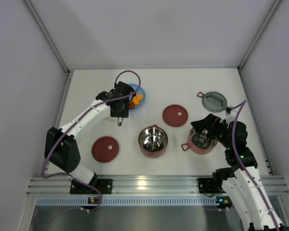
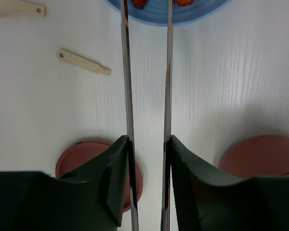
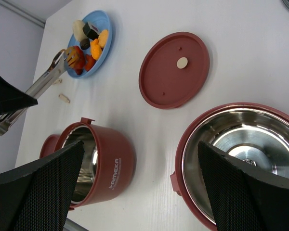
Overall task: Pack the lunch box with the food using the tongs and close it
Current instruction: Pick up the fake food from the plate.
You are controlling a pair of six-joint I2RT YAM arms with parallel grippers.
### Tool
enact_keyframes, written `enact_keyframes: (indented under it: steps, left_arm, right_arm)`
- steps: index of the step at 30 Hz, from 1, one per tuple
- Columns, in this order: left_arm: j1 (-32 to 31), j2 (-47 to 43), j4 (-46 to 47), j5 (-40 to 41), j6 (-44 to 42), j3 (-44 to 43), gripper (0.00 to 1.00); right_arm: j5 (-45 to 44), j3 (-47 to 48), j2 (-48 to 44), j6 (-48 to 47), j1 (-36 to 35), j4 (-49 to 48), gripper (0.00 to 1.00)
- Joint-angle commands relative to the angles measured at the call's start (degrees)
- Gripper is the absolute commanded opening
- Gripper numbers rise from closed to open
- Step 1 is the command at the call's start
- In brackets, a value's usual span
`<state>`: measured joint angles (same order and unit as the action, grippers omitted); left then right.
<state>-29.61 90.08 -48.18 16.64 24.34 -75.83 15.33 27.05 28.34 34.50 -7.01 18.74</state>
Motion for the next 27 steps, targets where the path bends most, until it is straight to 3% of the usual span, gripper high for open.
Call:
enact_keyframes:
  steps: [1,19,27]
  left_arm:
    - [0.2,-0.8,-0.6,-0.7,0.7,0.1,0.43]
    - [0.2,2.2,-0.5,-0.5,1.8,-1.4,0.45]
    - [0.2,2.6,-0.1,-0.6,1.8,-2.4,0.31]
  right_arm:
    - [0.4,1.2,-1.2,-1.1,0.7,-1.3,1.00]
    - [0.2,1.0,-2.0,-2.0,0.8,-0.3,1.00]
    - [0.2,0.9,-1.9,-2.3,0.8,0.0,0.99]
